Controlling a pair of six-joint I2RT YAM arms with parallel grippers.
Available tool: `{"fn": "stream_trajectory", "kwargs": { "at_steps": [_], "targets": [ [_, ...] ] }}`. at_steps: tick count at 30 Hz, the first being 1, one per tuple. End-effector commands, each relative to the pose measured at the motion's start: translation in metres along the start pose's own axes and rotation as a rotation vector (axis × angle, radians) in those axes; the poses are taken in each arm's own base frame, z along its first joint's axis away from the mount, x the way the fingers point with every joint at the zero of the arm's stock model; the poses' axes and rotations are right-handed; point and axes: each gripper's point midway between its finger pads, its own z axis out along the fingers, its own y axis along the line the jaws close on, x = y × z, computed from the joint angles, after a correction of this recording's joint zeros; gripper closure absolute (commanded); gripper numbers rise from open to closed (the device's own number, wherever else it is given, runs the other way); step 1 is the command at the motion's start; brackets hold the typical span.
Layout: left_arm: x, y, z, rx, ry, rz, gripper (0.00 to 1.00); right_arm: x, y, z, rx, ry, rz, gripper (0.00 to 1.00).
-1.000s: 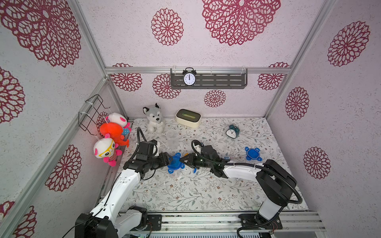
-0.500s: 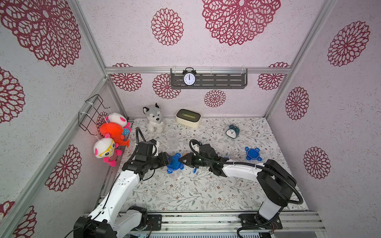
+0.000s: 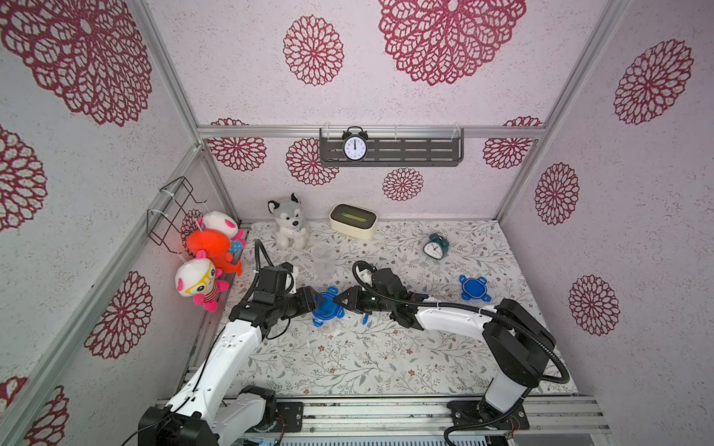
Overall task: Pack away toiletry kits
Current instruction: Adjust the lid on the container.
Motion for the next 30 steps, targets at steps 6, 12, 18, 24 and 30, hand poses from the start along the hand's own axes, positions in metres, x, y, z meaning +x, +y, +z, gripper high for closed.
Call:
{"fn": "stream_trajectory", "kwargs": {
  "at_steps": [6, 12, 18, 24, 30],
  "targets": [
    [-0.005, 0.002, -0.004, -0.005, -0.042, 0.010, 0.43, -0.016, 0.035, -0.003, -0.060, -0.037, -0.072, 0.79],
    [-0.004, 0.006, -0.002, -0.020, -0.037, 0.010, 0.43, -0.018, 0.031, 0.002, -0.046, -0.028, -0.060, 0.79],
    [-0.003, 0.008, 0.001, -0.029, -0.029, 0.004, 0.43, -0.021, 0.023, 0.002, -0.025, -0.038, -0.054, 0.76],
    [-0.003, 0.011, 0.003, -0.047, -0.021, -0.004, 0.43, -0.024, 0.020, 0.003, -0.016, -0.044, -0.065, 0.71],
    [-0.002, 0.015, 0.006, -0.066, -0.015, -0.008, 0.43, -0.028, 0.016, 0.001, -0.002, -0.055, -0.085, 0.68]
  ]
}}
